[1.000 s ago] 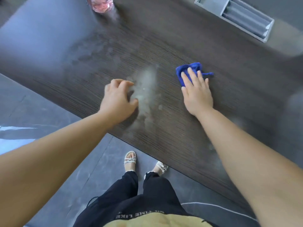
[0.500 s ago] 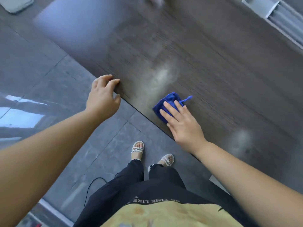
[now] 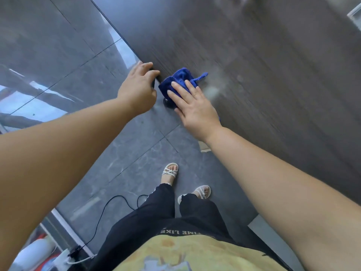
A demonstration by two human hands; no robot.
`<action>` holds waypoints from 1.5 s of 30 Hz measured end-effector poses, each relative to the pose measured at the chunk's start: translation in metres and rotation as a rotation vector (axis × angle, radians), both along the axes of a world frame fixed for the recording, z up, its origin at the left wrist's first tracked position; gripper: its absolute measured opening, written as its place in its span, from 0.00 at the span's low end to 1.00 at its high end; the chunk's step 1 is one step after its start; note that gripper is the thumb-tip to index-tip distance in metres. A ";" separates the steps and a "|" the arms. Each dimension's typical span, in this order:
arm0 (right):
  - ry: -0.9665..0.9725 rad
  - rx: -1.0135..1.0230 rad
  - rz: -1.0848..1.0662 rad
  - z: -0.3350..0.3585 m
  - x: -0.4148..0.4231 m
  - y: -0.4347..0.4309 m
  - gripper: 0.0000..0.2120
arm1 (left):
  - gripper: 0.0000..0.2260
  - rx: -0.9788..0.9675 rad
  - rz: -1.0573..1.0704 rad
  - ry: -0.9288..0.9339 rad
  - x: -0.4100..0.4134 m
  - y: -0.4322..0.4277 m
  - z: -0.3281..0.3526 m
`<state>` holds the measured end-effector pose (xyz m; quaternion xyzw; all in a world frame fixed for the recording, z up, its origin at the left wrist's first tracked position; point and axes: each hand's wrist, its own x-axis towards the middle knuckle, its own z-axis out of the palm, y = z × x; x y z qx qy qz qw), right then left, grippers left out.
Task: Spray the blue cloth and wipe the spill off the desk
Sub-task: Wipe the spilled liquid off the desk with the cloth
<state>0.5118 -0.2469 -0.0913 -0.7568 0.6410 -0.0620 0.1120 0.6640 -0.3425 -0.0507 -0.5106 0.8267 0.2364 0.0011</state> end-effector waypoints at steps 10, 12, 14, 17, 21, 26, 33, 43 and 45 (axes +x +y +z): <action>-0.009 0.052 -0.119 0.006 -0.051 0.128 0.21 | 0.25 0.055 -0.046 -0.007 -0.018 0.024 -0.010; 0.003 0.066 -0.175 0.006 -0.044 0.085 0.22 | 0.25 0.063 -0.058 -0.034 -0.019 0.023 -0.009; 0.008 0.052 -0.241 0.009 -0.036 0.037 0.23 | 0.25 0.071 -0.056 -0.058 -0.022 0.023 -0.007; 0.029 0.101 -0.318 0.010 -0.030 -0.007 0.23 | 0.24 0.081 0.000 -0.073 -0.031 0.027 -0.001; 0.010 0.073 -0.302 0.011 -0.042 0.035 0.22 | 0.23 0.020 -0.043 -0.074 -0.050 0.042 0.006; 0.020 0.101 -0.547 0.012 -0.082 0.149 0.24 | 0.22 0.019 -0.228 -0.069 -0.076 0.070 0.008; 0.067 0.065 -0.707 0.011 -0.050 0.111 0.25 | 0.21 0.001 -0.288 -0.102 -0.093 0.084 0.010; -0.095 0.145 -0.406 0.027 -0.128 0.208 0.21 | 0.18 0.095 -0.422 -0.027 -0.136 0.117 0.022; -0.314 0.106 -0.554 0.041 -0.130 0.212 0.19 | 0.18 0.103 -0.440 -0.006 -0.148 0.125 0.021</action>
